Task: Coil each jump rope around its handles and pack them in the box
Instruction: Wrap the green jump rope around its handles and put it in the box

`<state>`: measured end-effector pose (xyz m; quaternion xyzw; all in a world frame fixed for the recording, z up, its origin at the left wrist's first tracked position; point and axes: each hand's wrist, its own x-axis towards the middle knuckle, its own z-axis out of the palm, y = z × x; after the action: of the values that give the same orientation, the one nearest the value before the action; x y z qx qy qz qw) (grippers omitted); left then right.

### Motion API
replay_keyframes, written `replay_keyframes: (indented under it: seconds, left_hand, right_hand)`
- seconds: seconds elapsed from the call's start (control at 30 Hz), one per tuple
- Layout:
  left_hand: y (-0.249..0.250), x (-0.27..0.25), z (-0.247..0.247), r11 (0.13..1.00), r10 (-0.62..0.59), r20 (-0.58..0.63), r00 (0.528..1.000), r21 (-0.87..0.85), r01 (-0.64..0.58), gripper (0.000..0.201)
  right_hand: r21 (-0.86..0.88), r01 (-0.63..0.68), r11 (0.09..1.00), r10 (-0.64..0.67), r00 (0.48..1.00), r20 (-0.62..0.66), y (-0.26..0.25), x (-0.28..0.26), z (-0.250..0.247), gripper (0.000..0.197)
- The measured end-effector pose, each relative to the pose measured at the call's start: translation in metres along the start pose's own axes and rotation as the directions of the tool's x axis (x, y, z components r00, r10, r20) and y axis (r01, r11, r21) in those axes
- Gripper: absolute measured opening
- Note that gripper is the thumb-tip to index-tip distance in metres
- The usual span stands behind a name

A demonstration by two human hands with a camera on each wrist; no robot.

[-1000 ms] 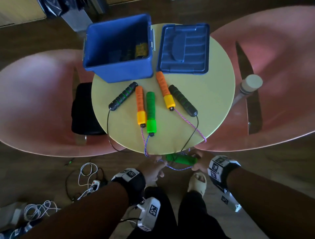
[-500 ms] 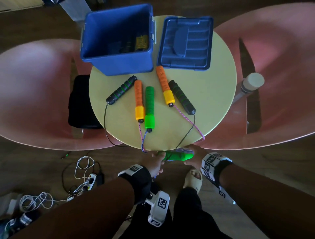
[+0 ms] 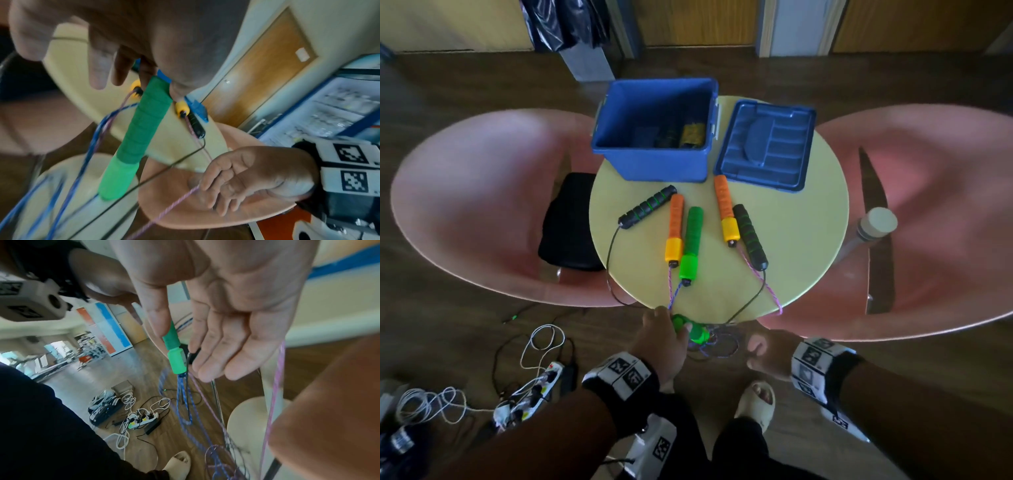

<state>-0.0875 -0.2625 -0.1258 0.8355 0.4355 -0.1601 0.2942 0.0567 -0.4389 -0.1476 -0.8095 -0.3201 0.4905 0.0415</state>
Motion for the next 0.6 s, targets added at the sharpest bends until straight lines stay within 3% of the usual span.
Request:
replay_keyframes:
  seconds: [0.13, 0.2, 0.3, 0.33, 0.43, 0.47, 0.53, 0.6]
  left_hand:
    - [0.022, -0.013, -0.042, 0.966, 0.187, -0.134, 0.973, 0.204, -0.157, 0.037]
    - [0.039, -0.020, -0.066, 0.946, 0.262, -0.155, 0.953, 0.234, -0.222, 0.035]
    - [0.060, -0.026, -0.096, 0.951, 0.307, -0.179, 0.935, 0.082, -0.297, 0.035]
    - [0.064, -0.024, -0.103, 0.949, 0.309, -0.212, 0.927, 0.005, -0.315, 0.036]
    - [0.071, -0.016, -0.109, 0.868, 0.274, -0.302, 0.913, -0.330, -0.370, 0.040]
    - [0.072, -0.013, -0.107, 0.794, 0.256, -0.296, 0.920, -0.479, -0.374, 0.044]
    - [0.068, -0.008, -0.096, 0.656, 0.273, -0.162, 0.948, -0.690, -0.307, 0.057]
    - [0.057, -0.006, -0.080, 0.677, 0.347, 0.042, 0.937, -0.703, -0.219, 0.048]
  right_hand:
    - [-0.068, 0.118, 0.991, -0.121, 0.992, -0.040, -0.022, -0.009, -0.032, 0.043]
    - [-0.053, 0.237, 0.970, -0.241, 0.966, -0.094, -0.038, -0.010, -0.046, 0.061]
    - [-0.049, 0.384, 0.922, -0.387, 0.913, -0.131, -0.067, -0.014, -0.067, 0.092]
    - [-0.019, 0.391, 0.920, -0.389, 0.909, -0.153, -0.075, -0.014, -0.071, 0.088]
    - [0.209, 0.405, 0.890, -0.331, 0.889, -0.316, -0.093, -0.017, -0.086, 0.049]
    - [0.371, 0.425, 0.826, -0.297, 0.886, -0.355, -0.098, -0.018, -0.093, 0.042]
    - [0.719, 0.439, 0.538, -0.231, 0.898, -0.375, -0.107, -0.023, -0.107, 0.035]
    - [0.883, 0.428, 0.193, -0.165, 0.901, -0.401, -0.117, -0.035, -0.123, 0.026]
